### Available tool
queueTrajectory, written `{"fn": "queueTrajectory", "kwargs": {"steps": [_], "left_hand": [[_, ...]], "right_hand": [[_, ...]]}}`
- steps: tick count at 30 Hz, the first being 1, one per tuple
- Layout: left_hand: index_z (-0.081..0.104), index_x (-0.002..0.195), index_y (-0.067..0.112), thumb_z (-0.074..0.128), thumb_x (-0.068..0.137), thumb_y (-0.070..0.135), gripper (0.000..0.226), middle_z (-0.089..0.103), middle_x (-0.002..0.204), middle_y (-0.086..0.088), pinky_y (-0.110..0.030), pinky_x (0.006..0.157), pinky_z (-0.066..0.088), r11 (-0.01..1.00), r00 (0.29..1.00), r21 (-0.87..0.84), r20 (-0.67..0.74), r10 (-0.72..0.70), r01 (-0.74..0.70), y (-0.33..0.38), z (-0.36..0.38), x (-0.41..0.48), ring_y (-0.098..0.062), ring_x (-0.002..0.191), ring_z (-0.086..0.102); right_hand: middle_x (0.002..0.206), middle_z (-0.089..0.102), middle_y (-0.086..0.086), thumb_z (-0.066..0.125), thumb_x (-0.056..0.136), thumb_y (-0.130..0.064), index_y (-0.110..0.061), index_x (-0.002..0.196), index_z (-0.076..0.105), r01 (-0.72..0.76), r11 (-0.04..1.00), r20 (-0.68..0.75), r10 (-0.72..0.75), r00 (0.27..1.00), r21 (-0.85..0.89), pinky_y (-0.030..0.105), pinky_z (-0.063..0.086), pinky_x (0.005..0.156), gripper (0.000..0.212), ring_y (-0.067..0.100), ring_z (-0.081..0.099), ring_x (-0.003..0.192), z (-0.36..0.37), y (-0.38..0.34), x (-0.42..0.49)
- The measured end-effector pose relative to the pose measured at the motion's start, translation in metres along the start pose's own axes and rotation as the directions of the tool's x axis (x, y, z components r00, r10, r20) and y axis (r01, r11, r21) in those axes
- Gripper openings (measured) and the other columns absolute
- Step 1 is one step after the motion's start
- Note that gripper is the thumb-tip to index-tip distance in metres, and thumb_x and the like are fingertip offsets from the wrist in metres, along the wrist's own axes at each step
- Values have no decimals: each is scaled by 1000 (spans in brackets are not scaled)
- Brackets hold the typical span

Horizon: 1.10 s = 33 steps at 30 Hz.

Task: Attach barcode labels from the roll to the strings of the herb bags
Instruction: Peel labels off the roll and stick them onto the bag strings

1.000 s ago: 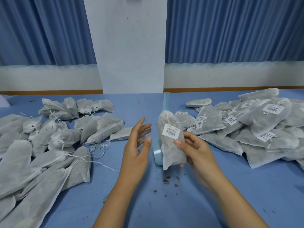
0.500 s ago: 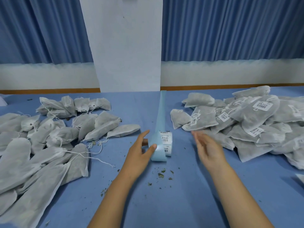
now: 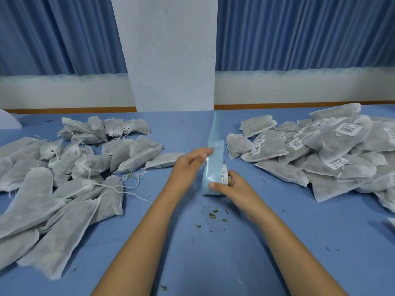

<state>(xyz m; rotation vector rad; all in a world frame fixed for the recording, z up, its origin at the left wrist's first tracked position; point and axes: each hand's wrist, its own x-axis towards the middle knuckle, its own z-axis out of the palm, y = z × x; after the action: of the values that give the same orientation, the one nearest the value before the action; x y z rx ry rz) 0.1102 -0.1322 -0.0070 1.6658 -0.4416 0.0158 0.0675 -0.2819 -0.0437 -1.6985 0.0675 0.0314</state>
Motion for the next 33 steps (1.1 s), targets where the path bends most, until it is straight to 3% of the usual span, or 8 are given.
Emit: {"fn": "queueTrajectory", "kwargs": {"steps": [3, 10, 17, 21, 25, 27, 30, 33], "left_hand": [[63, 123, 7, 48, 99, 3, 28, 60, 132, -3, -21, 100, 48, 996, 1000, -85, 24, 19, -17, 17, 0, 21, -14, 115, 60], [61, 126, 9, 52, 94, -7, 37, 65, 118, -1, -20, 91, 51, 984, 997, -175, -77, 20, -34, 32, -3, 72, -9, 98, 66], [35, 150, 15, 51, 99, 13, 53, 47, 144, -7, -24, 103, 33, 876, 955, 422, 69, -289, 235, -34, 8, 74, -22, 132, 46], [51, 138, 13, 44, 99, 9, 40, 64, 117, -13, -32, 88, 46, 863, 985, 488, -159, -62, 133, -52, -5, 66, -28, 105, 62], [65, 114, 5, 61, 76, -9, 41, 65, 106, -13, -42, 75, 49, 383, 899, 912, -40, 435, -145, -60, -36, 45, -32, 97, 60], [62, 120, 6, 66, 65, -10, 57, 62, 119, -15, -43, 87, 40, 174, 850, 981, -18, 527, -87, -64, -47, 38, -36, 106, 58], [32, 149, 14, 59, 80, 0, 76, 28, 156, -15, -44, 104, 28, 191, 915, 975, -180, 361, 116, -66, -56, 34, -34, 136, 36], [27, 153, 21, 58, 81, -11, 85, 17, 158, -21, -38, 72, 45, 276, 925, 955, -201, 322, 112, -68, -57, 34, -33, 98, 54]], "right_hand": [[111, 69, -5, 78, 73, -4, -18, 115, 54, 5, 995, 60, 1, 998, -97, 33, 51, 93, 51, 11, 66, 100, -4, 0, -2], [110, 72, 0, 72, 78, 3, -9, 113, 59, -20, 999, 78, 23, 997, -40, 27, 53, 88, 40, 11, 69, 96, -7, 1, -5], [99, 74, 2, 68, 85, -5, -7, 106, 62, 0, 996, 22, -2, 1000, 90, 19, 52, 72, 22, 14, 71, 86, -1, 0, -9], [94, 75, 3, 71, 84, -9, -9, 101, 57, 23, 992, -75, -14, 997, 121, 29, 55, 77, 23, 17, 71, 83, 2, 1, -7], [88, 73, 1, 72, 82, -10, -13, 94, 51, 27, 993, -137, -12, 990, 111, 28, 53, 73, 24, 14, 69, 77, 4, 0, -5], [83, 72, -4, 72, 83, -10, -14, 95, 51, 30, 995, -145, -16, 989, 95, 21, 52, 66, 25, 8, 68, 72, 3, 0, -5], [84, 72, -6, 73, 81, -10, -16, 97, 51, 22, 996, -135, -10, 991, 89, 15, 50, 62, 28, 5, 68, 72, 2, -1, -7], [96, 70, 2, 75, 79, -11, -16, 100, 50, 7, 997, -113, 2, 994, 81, 24, 52, 74, 33, 14, 68, 84, 1, -2, -9]]}}
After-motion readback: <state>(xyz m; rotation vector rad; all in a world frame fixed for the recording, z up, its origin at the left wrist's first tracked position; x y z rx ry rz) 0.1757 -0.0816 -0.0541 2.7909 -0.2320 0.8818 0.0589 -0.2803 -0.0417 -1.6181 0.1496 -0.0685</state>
